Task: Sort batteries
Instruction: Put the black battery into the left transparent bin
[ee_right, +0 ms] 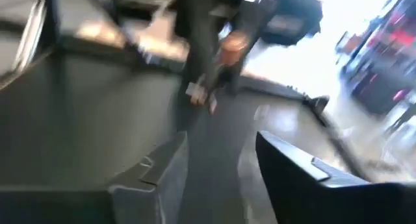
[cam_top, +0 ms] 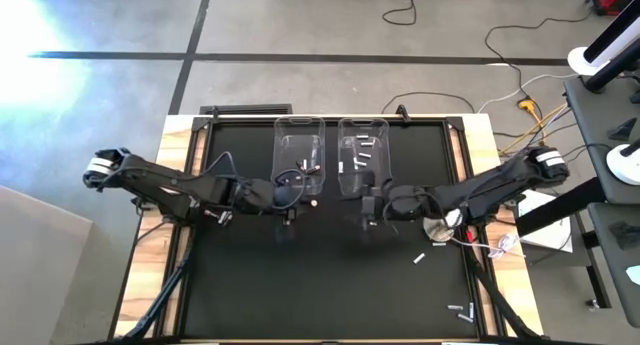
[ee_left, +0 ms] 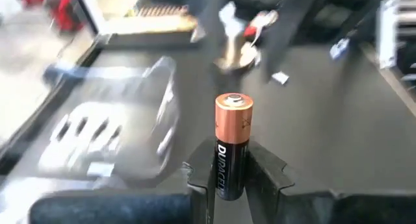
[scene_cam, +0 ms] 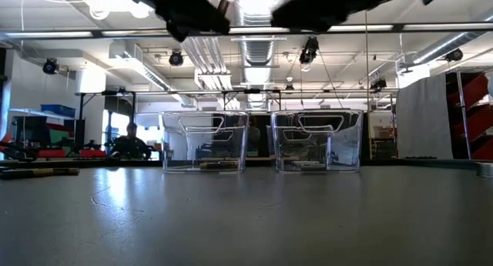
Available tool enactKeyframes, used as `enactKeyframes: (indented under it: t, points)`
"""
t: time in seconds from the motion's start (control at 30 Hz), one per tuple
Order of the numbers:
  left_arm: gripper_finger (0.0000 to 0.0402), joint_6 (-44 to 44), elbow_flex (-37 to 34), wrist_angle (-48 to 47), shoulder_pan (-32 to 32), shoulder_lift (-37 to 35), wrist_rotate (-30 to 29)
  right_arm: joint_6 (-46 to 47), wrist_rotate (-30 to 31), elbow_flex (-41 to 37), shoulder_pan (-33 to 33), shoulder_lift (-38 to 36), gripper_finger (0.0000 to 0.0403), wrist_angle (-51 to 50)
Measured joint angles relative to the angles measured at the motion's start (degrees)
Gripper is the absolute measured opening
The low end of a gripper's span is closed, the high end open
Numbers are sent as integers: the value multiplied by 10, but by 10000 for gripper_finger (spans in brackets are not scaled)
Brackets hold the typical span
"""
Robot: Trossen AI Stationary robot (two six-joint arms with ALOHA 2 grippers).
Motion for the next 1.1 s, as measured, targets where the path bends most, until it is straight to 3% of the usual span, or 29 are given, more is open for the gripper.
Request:
enactKeyframes:
  t: [0.13, 0.23, 0.47, 0.57, 0.77, 1.1]
  points:
    - [40, -36, 0, -60, 33, -20, -8, 45, -14, 0, 8, -42, 196, -205]
    - [40, -50, 0, -96, 86, -21, 0, 119, -17, 0, 9, -55, 200, -298]
    - [41, -58, 1, -120, 262, 18, 126, 178, -28, 0, 21, -40, 200, -343]
    - [42, -53, 26, -162, 316, 40, 147, 174, -28, 1, 32, -33, 196, -364]
    - [42, -18, 93, -230, 335, 101, 124, 195, -28, 24, 59, -36, 194, -438]
    - [42, 58, 233, -342, 337, 263, 123, 238, -26, 27, 83, -35, 179, -437]
